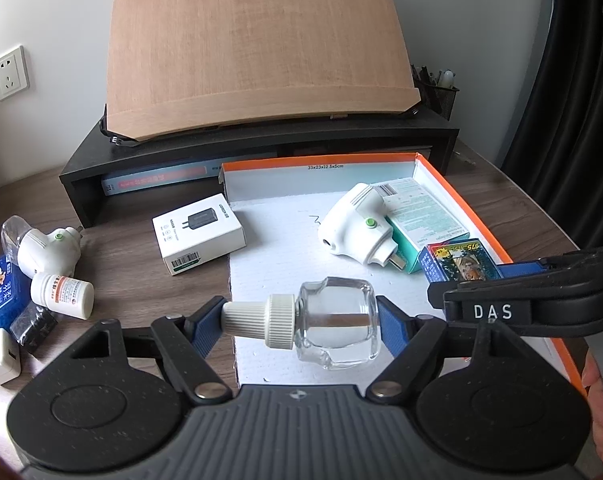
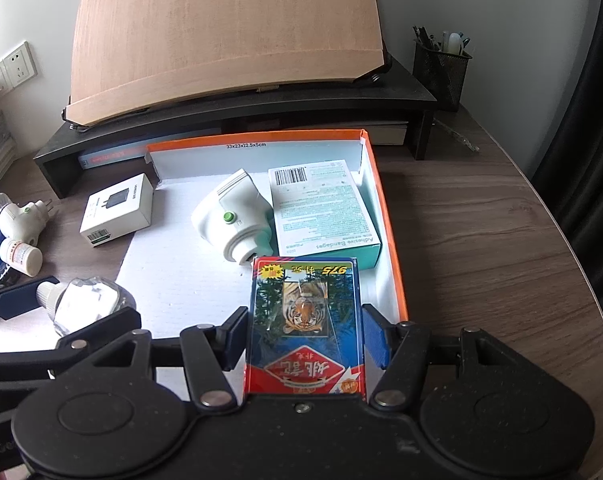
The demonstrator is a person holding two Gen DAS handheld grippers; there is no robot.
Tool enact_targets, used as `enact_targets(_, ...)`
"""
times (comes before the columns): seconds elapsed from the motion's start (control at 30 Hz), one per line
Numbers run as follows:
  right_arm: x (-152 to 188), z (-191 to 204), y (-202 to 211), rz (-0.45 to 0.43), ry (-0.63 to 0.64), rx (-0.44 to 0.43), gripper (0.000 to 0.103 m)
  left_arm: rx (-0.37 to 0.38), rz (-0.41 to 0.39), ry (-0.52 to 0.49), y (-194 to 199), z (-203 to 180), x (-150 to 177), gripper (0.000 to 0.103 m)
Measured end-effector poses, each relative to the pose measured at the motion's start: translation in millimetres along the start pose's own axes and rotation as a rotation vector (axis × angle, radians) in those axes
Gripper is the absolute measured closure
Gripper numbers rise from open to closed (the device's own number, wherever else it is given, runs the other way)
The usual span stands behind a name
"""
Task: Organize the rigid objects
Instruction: 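Lower and open the left tool releasing the glass bottle while the right tool releases the card box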
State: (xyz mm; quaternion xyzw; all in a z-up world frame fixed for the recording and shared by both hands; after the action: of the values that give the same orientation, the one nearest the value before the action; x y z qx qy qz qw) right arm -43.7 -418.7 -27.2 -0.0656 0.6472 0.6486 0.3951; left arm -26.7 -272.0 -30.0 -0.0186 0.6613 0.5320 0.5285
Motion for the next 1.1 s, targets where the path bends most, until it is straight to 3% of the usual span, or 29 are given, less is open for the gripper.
enact_targets(0.27,-2.6,-0.5,-6.3,0.009,-0.006,0.004,0.031,0.011,0.007,0.007,-7.8,2.6,-1.8,0.023)
enact_targets(0.77,-13.1,-19.5,16.4,-0.104,-0.064,0.015,0.031,0.096,0.011,-0.008,-33.1,-12.6,-13.2,0.023)
enact_targets(0.9,-15.3,-19.0,32.2,-0.166,-0.064,-0.017,0.025,0.112,-0.024,-0.005,-28.2,-15.8,-15.8,0.013)
enact_targets(1.1,-15.3,-13.8,35.3,-0.157,-0.072,-0.028,0.025,0.079,-0.032,0.021,-14.5,-4.1,-12.2,0.013)
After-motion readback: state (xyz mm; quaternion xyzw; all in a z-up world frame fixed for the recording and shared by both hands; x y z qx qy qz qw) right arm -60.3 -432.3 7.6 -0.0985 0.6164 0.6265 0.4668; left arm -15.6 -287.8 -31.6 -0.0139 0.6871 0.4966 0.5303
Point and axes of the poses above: each gripper's, at about its wrist camera, not at the fingertips, and y roughly against the way its jaws point, z to its left, x to its underside, the point moved 2 cm from there along -y, roughly the way its jaws point, and after that the axes turned 10 degrees about -y, right-handed, at the moved point
